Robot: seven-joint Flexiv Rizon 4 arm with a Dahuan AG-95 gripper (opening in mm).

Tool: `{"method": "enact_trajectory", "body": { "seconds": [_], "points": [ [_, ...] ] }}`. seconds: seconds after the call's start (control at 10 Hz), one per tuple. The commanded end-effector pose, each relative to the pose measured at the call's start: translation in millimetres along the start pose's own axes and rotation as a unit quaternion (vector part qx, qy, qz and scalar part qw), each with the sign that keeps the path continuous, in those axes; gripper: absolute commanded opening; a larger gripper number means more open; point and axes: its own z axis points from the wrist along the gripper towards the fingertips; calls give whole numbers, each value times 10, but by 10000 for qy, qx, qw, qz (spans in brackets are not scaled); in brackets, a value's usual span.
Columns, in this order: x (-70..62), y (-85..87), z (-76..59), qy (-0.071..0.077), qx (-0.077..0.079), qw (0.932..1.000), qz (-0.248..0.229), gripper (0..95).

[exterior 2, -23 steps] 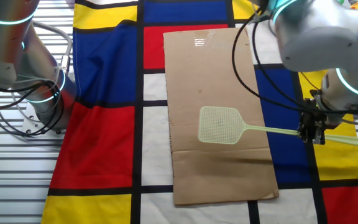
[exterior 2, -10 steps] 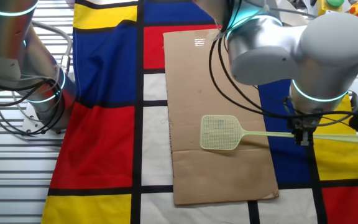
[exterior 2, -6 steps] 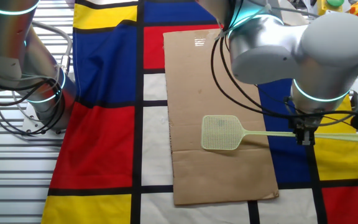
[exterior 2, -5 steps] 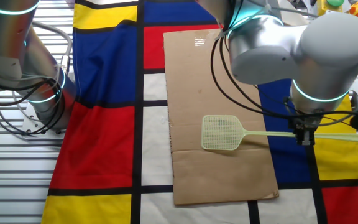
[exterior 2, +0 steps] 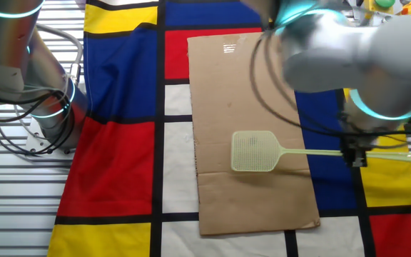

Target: Swat with a flyswatter

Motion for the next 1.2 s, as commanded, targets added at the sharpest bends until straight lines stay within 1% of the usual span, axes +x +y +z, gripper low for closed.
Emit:
{"method": "enact_trajectory", "body": {
  "seconds": [0.1,0.3,0.4,0.8,0.9,1.2],
  "points": [
    [-100,25,-47,214,25,9996,175,0],
    [-125,35,-14,39,12,9995,301,0],
    [-130,36,-3,-13,8,9995,309,0],
    [-133,32,27,-138,68,9995,262,0],
    [-133,27,47,-181,63,9995,253,0],
    [-136,23,77,-251,50,9994,226,0]
  ]
}}
